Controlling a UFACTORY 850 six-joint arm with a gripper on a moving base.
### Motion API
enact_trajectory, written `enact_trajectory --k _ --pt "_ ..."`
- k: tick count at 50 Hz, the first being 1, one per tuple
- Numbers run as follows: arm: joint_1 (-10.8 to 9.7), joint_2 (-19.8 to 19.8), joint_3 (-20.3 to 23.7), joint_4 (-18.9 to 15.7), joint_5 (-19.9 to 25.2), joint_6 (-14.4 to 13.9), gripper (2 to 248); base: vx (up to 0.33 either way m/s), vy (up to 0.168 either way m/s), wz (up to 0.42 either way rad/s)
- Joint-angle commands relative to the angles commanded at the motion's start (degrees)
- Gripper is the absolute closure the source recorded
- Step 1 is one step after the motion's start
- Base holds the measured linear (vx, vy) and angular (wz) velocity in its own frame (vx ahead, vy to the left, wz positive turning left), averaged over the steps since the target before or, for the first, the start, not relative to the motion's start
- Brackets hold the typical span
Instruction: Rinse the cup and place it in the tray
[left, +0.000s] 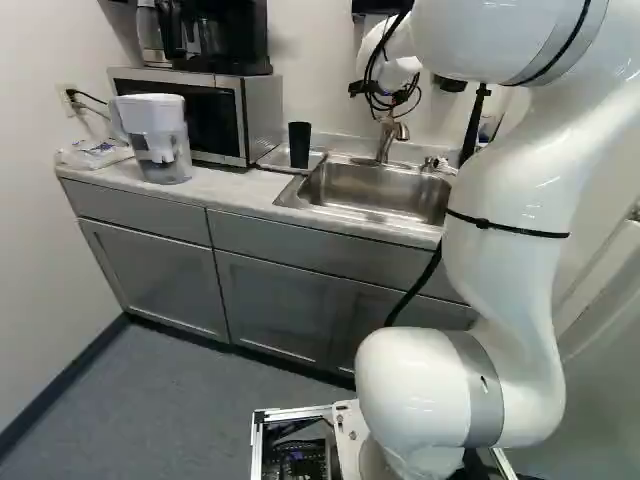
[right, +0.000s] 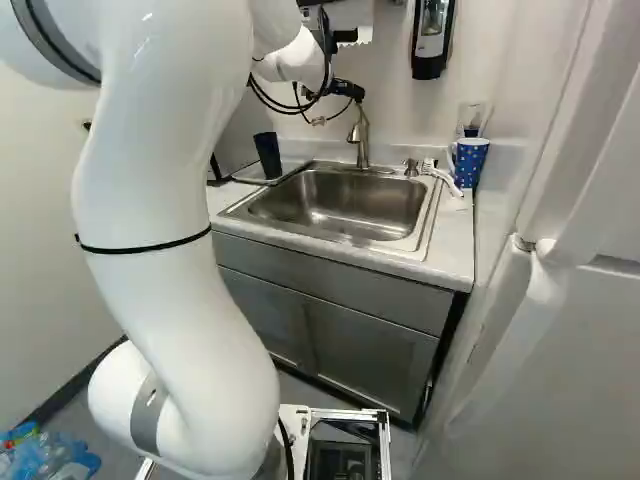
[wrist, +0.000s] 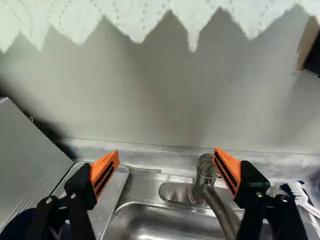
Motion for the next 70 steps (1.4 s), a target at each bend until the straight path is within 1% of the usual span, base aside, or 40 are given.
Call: enact_trajectory --k 22,28,34,42,51,70 --pt "0.1 0.0 0.0 0.0 0.0 0.0 3 0.0 0.0 0.0" --pt "0.5 0.6 0.7 0.0 0.7 0.0 3 0.0 0.0 0.0" --pt "1.3 1.4 1.6 0.0 2.3 0.0 3 0.0 0.0 0.0" --pt "2.3 2.8 3.1 0.0 5.0 0.0 3 0.0 0.0 0.0" --pt "3.1 4.9 5.5 0.0 5.2 0.0 3 0.0 0.0 0.0" --pt "2.9 10.5 11.4 0.0 4.8 0.0 3 0.0 0.0 0.0"
